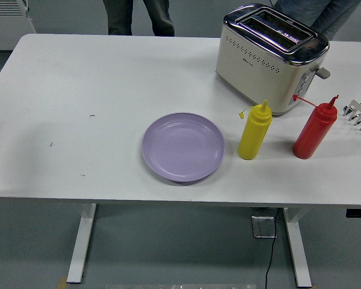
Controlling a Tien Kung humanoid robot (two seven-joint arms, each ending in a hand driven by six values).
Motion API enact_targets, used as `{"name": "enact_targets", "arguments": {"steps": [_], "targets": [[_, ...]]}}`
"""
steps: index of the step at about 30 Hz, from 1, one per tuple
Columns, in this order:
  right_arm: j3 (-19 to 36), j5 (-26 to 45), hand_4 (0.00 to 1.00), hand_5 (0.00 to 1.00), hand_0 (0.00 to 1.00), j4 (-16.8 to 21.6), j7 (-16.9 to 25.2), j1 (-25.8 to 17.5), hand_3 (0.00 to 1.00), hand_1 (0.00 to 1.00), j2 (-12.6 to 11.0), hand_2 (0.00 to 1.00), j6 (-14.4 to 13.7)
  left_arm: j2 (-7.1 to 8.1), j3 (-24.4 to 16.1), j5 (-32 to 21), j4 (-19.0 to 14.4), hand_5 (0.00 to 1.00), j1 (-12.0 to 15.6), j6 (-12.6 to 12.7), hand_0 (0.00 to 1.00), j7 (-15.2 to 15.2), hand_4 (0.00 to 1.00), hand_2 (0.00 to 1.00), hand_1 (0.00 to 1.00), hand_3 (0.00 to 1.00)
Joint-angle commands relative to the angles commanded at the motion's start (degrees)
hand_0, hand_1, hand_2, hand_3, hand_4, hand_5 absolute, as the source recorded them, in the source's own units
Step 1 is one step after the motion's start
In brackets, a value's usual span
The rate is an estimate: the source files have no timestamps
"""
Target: Push plate across desktop,pick up the break from the machine,place the break in the plate
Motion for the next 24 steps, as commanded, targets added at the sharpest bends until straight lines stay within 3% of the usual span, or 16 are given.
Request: {"name": "enact_targets", "arguments": {"steps": [7, 11, 18, 24], "targets": [[-4.7, 7.0, 0.356, 0.002, 0.295, 13.8, -2.8, -0.9, 0.483, 0.335, -0.9, 0.390, 5.0, 0.05, -0.1, 0.0, 0.0, 0.998, -0.1, 0.0, 0.829, 0.0, 0.657, 0.864, 0.823, 0.827], [-9.5, 11.7, 0.356, 0.002, 0.296, 18.5, -4.1, -1.4, 0.483, 0.334, -0.6, 0.389, 7.6, 0.05, -0.2, 0.0, 0.0, 0.998, -0.2, 0.0, 0.829, 0.0, 0.657, 0.864, 0.823, 0.827], [-18.4, 15.5, 0.356, 0.002, 0.296, 21.3, -4.5, -2.3, 0.482, 0.334, 0.6, 0.389, 9.3, -0.04, -0.5, 0.0, 0.0, 0.998, -0.1, 0.0, 0.829, 0.0, 0.657, 0.864, 0.823, 0.827], [-25.0, 16.4, 0.356, 0.002, 0.295, 20.8, -4.2, -3.5, 0.482, 0.333, 2.2, 0.389, 9.7, -0.11, -0.5, 0.0, 0.0, 0.998, -0.2, 0.0, 0.829, 0.0, 0.657, 0.863, 0.822, 0.827]]}}
